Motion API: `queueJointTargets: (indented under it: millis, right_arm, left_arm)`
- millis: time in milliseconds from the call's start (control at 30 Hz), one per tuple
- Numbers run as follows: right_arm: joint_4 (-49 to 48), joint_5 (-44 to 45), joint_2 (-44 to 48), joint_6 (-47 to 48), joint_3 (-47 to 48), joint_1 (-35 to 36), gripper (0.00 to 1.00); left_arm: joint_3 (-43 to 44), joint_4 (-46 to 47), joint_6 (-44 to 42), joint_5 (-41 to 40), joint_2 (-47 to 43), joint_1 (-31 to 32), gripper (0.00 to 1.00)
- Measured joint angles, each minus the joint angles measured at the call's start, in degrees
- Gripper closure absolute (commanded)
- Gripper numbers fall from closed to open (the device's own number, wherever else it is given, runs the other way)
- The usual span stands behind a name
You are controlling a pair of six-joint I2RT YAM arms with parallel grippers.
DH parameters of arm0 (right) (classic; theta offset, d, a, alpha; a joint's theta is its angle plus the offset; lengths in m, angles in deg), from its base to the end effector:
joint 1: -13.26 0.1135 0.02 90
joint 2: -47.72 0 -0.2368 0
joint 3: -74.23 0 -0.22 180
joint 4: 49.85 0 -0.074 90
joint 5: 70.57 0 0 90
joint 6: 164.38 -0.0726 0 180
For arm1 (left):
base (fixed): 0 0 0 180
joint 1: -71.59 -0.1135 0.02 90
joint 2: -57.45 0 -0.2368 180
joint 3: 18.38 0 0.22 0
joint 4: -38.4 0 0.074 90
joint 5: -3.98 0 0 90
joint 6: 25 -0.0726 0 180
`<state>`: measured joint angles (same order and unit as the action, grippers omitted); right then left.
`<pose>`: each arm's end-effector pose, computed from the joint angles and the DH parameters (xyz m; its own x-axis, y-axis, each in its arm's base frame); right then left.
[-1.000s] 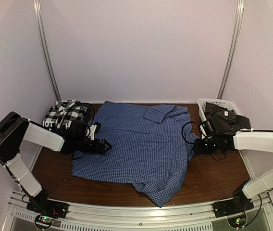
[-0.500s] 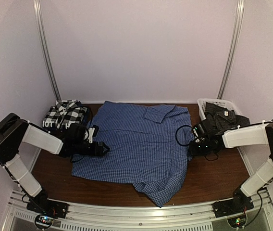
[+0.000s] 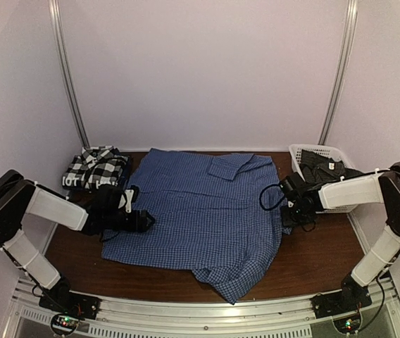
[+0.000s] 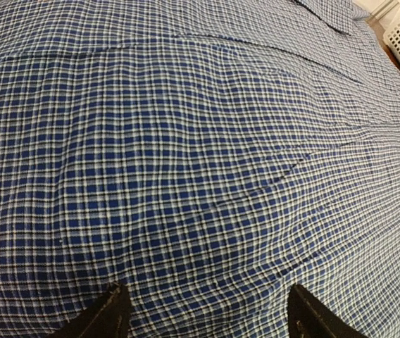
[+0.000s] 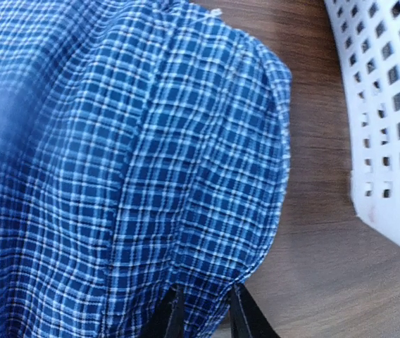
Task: Fold and stack the long sleeve shirts
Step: Adjust the flattened shirt at the center of the board.
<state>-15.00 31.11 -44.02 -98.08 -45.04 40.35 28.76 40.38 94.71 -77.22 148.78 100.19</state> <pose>0.2516 0.1122 0.1044 -0.8935 -0.0149 -0.4487 -0.0143 0.9999 -0.0048 0.2503 -0.1491 0.0990 -0.7961 -0.1238 -0.5924 0.2049 0.8659 -0.4564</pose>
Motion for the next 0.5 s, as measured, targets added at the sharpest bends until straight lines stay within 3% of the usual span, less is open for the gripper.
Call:
queueJointTargets:
  millis: [267,500]
  right_arm:
    - [9.86,8.0,-0.66,0.81,5.07,-1.16,0.79]
    - [13.07,7.02,0.22,2.01,6.58,-1.2,0.8]
  left_arm:
    - [-3.85,-1.18,0.61,-2.91,-4.33,0.0,0.23]
    - [-6.84,-3.56,3.28,-6.08,-8.94,0.02,0.24]
